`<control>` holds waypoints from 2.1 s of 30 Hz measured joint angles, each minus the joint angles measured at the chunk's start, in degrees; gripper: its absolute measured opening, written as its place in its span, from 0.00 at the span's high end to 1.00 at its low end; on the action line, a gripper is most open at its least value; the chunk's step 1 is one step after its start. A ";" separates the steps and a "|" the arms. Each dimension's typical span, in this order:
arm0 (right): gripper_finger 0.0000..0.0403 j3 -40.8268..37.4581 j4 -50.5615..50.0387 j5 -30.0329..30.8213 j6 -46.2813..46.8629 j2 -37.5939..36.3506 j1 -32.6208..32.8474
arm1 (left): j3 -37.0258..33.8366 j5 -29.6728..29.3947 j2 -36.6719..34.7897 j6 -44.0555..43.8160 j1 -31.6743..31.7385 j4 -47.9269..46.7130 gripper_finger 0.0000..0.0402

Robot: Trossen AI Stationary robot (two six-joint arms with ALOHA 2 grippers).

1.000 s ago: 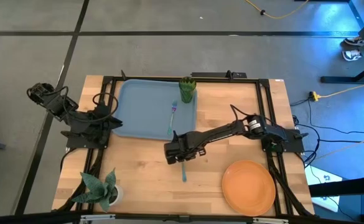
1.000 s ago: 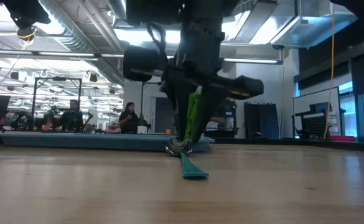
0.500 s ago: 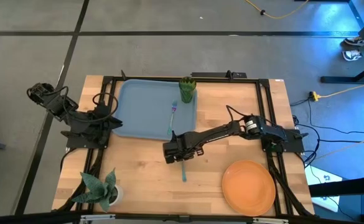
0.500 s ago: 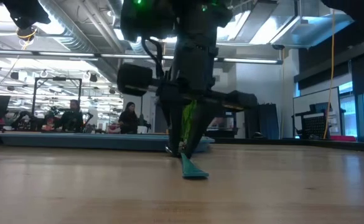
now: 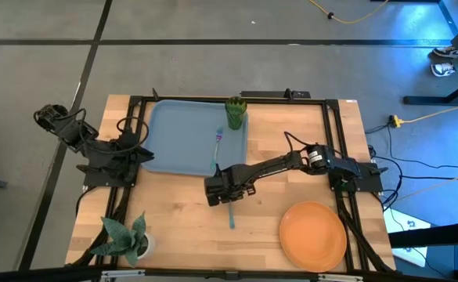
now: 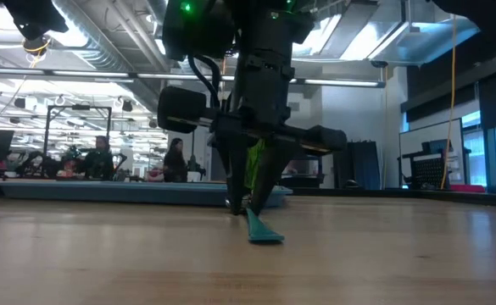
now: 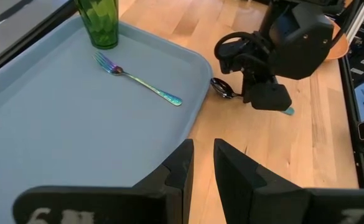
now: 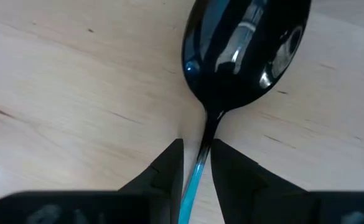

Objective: Pick and place plate/cup/fork/spoon on tray
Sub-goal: Put the blue spoon on the blue tray to the right of the blue fork

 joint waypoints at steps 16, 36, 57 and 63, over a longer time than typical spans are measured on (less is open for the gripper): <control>0.98 -0.09 -0.90 0.98 -0.04 0.02 -0.28 | 0.00 0.03 -0.01 0.41 0.00 0.01 0.86; 0.99 10.01 -10.99 5.12 -1.06 -1.33 -2.67 | 0.00 1.37 -0.02 2.54 0.02 0.00 0.86; 0.99 11.06 -8.56 5.53 -8.02 -1.40 -21.87 | 0.00 3.05 -0.02 2.56 0.00 0.00 0.86; 0.99 10.95 -7.52 5.32 -7.92 -1.40 -23.93 | 0.00 3.22 -0.02 2.56 0.01 0.00 0.86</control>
